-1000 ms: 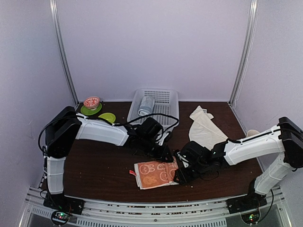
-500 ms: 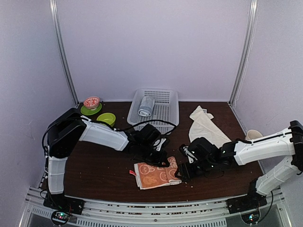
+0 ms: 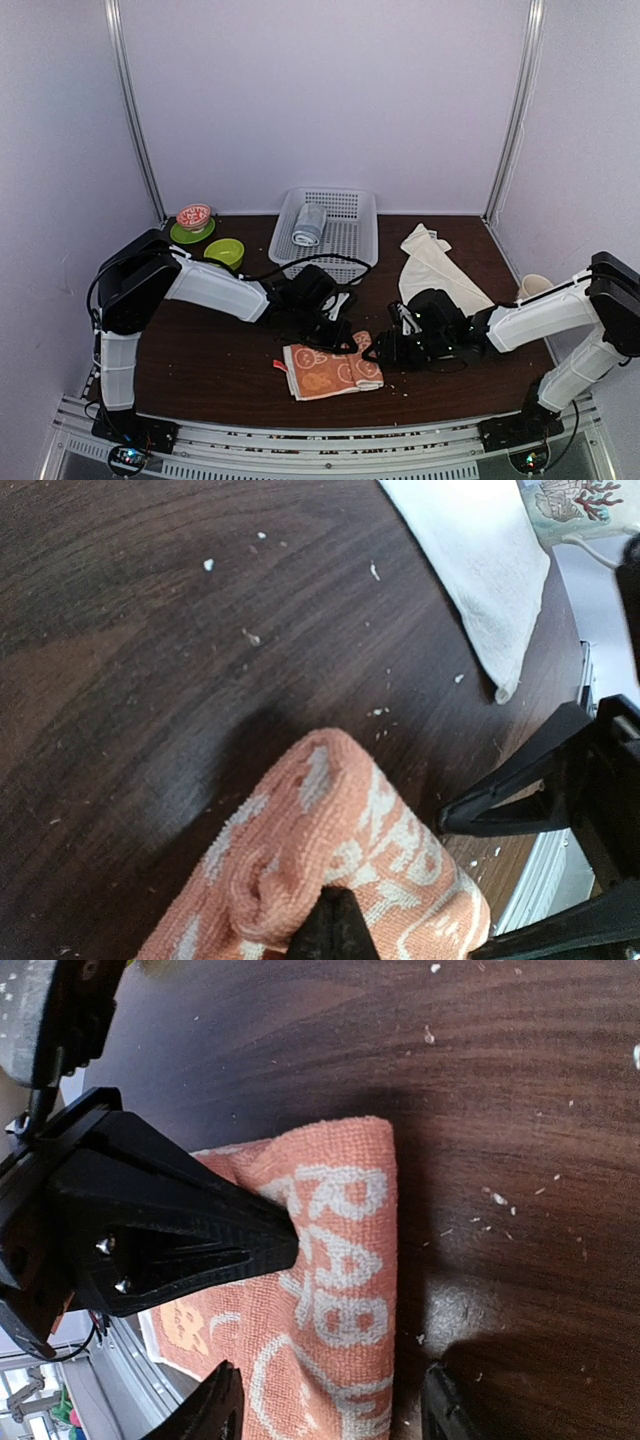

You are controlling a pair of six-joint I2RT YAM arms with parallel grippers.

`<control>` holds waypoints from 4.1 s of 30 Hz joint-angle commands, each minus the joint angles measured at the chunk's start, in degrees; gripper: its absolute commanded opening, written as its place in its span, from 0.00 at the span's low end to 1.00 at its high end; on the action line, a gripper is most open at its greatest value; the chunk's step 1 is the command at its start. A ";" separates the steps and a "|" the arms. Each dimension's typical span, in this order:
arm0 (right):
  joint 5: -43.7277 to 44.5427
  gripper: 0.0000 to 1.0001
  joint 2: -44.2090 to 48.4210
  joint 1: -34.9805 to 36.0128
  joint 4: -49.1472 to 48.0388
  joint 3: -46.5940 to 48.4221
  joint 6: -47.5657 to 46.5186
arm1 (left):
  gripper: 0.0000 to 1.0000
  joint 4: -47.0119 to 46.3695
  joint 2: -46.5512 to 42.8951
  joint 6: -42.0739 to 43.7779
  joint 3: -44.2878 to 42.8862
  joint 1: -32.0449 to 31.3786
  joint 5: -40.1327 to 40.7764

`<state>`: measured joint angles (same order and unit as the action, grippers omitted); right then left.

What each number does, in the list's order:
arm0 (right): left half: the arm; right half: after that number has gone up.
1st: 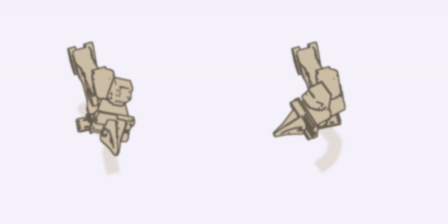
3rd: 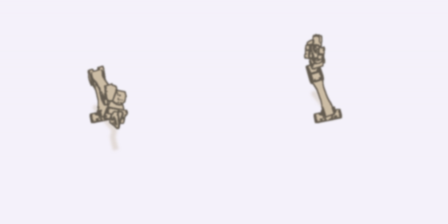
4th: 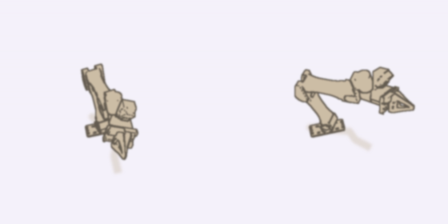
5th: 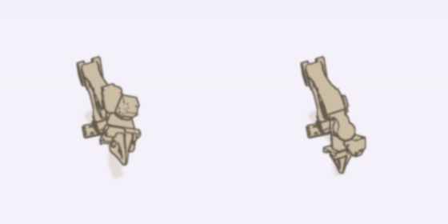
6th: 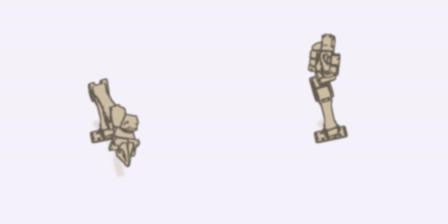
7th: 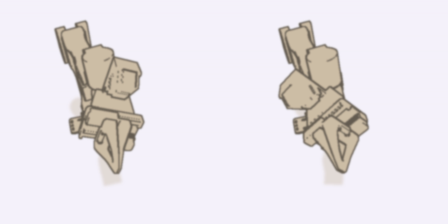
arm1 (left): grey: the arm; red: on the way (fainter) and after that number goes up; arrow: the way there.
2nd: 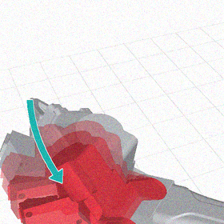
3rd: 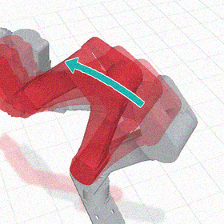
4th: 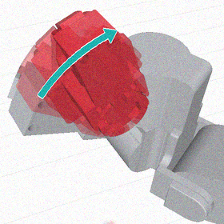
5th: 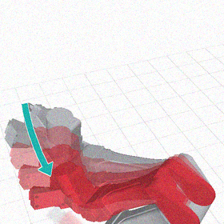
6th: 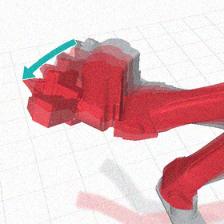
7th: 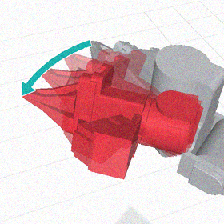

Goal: Roll the towels
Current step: Roll the towel from the center of the board.

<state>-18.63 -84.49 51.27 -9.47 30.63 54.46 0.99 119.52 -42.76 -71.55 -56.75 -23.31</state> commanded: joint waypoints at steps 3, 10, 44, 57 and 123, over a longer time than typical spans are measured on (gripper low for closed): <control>-4.29 0.60 -3.22 -0.77 -5.77 -2.29 4.26 | 0.00 2.54 -0.36 0.60 2.28 -0.29 2.39; -7.10 0.52 -7.31 -1.03 -10.64 -5.67 7.70 | 0.00 2.65 -0.33 0.90 2.55 -0.38 2.31; 28.25 0.00 -8.36 5.82 47.64 24.34 -15.67 | 0.07 7.01 -9.69 4.45 5.19 -0.64 9.00; 32.29 0.00 -15.61 11.05 54.21 36.00 -15.39 | 0.01 2.49 -6.13 3.65 7.02 -0.64 6.19; 4.11 0.72 -11.21 9.29 10.88 15.43 -13.10 | 0.00 -3.41 -10.20 -0.38 4.83 0.77 1.35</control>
<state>-13.47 -94.43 60.73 1.67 46.85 40.88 1.43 107.68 -42.41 -64.31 -56.31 -19.35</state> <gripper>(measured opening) 0.723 0.005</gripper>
